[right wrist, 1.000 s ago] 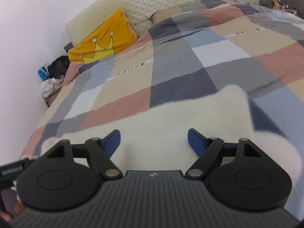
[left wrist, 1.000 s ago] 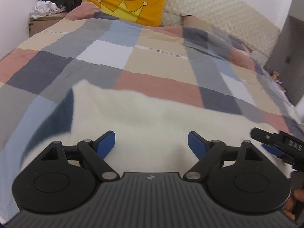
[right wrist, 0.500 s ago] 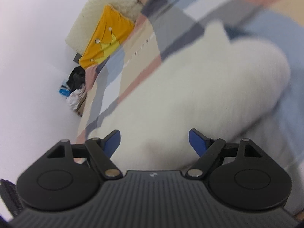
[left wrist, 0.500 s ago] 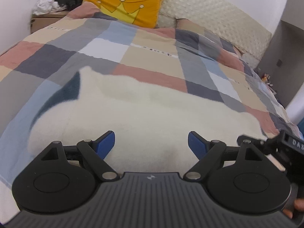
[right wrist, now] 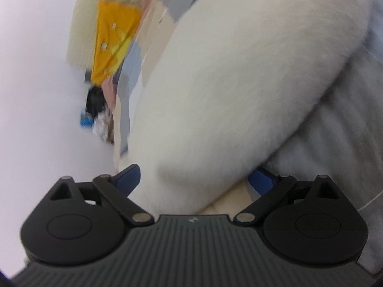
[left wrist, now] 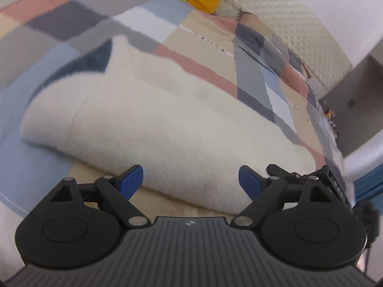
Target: Fold large clothes
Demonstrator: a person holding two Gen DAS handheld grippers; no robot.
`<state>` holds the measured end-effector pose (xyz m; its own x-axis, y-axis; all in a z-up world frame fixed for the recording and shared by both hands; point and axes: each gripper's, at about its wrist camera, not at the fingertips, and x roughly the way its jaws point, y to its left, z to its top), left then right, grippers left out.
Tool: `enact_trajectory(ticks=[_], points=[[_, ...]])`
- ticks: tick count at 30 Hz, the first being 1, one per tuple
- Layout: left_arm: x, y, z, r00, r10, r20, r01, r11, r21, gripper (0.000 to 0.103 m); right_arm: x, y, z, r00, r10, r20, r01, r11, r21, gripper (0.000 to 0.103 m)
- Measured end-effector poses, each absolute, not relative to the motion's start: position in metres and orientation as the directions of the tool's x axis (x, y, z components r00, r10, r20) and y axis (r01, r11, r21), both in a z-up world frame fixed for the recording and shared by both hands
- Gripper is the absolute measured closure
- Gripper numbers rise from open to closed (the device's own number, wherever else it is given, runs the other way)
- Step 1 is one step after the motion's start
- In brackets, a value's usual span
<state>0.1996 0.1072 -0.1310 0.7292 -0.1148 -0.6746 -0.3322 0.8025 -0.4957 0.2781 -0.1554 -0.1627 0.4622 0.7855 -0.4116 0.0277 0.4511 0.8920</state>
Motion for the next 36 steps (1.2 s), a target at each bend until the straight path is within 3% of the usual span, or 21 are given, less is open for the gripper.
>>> enact_trajectory(ticks=[12,14,16,19,22,29,36], points=[[0.203,0.131,-0.164,0.736,-0.357,-0.575,-0.341,0.538,-0.771,0.009,0.305,-0.162,-0.190,0.529,0.781,-0.332,0.203,0.264,0.943,0.003],[0.206,0.133,-0.171,0.730,-0.375,-0.571,-0.353,0.508,-0.785,0.009,0.304,-0.162,-0.188,0.535,0.778,-0.330,0.189,0.271,0.944,0.007],[0.209,0.134,-0.179,0.728,-0.398,-0.558,-0.357,0.475,-0.804,0.009,0.304,-0.164,-0.185,0.532,0.774,-0.343,0.173,0.297,0.939,0.020],[0.215,0.134,-0.193,0.717,-0.426,-0.551,-0.379,0.425,-0.822,0.009,0.307,-0.166,-0.185,0.530,0.776,-0.343,0.165,0.302,0.939,0.027],[0.220,0.139,-0.204,0.723,-0.410,-0.556,-0.422,0.376,-0.825,0.009,0.306,-0.170,-0.182,0.539,0.779,-0.321,0.139,0.294,0.946,0.031],[0.212,0.170,-0.224,0.827,-0.299,-0.477,-0.450,0.157,-0.879,0.009,0.304,-0.175,-0.184,0.554,0.784,-0.280,0.121,0.256,0.959,0.032],[0.210,0.197,-0.222,0.844,-0.141,-0.517,-0.504,0.117,-0.855,0.010,0.305,-0.177,-0.188,0.559,0.785,-0.267,0.142,0.227,0.964,0.032]])
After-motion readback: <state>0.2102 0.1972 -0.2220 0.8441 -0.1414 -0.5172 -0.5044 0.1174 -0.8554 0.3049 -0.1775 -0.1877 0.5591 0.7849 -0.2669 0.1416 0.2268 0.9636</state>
